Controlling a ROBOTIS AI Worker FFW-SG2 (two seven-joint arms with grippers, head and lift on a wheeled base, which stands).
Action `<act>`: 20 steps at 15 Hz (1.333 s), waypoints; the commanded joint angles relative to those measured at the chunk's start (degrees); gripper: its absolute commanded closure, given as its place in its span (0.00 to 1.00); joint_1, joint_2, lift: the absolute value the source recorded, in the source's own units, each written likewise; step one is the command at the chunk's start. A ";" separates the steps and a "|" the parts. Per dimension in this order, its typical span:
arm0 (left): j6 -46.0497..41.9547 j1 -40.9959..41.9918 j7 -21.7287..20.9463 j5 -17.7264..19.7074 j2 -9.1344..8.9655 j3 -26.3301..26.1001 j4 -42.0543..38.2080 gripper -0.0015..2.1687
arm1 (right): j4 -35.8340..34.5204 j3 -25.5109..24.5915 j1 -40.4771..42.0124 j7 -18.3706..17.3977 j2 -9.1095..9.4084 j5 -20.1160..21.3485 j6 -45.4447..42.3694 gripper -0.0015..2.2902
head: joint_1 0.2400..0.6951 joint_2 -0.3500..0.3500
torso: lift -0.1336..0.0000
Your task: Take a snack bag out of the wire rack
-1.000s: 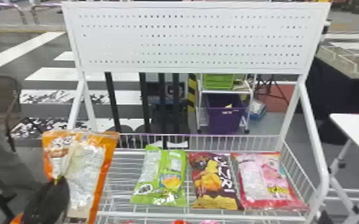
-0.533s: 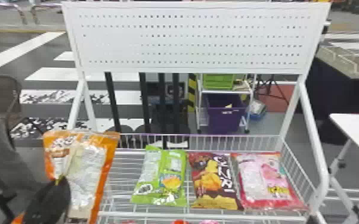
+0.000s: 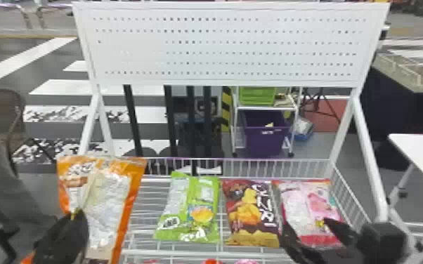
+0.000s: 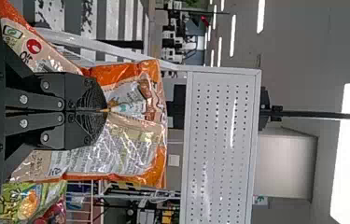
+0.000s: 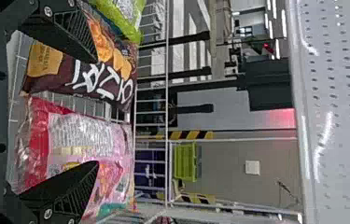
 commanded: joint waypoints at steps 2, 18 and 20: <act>0.00 -0.09 0.01 -0.09 -0.01 0.08 0.01 0.86 | 9.86 4.92 -12.09 -0.02 1.91 -3.54 6.29 0.06 | 0.57 0.50 | 1.00; 0.53 -0.44 0.01 -0.18 -0.10 0.51 0.53 0.86 | 26.20 10.01 -26.77 -0.81 4.63 -5.56 14.37 0.98 | 0.57 0.50 | 1.00; 0.53 -0.44 0.10 -0.09 -0.10 0.51 0.53 0.86 | 24.97 10.01 -26.42 -1.60 4.54 -5.47 14.55 0.98 | 0.57 0.50 | 1.00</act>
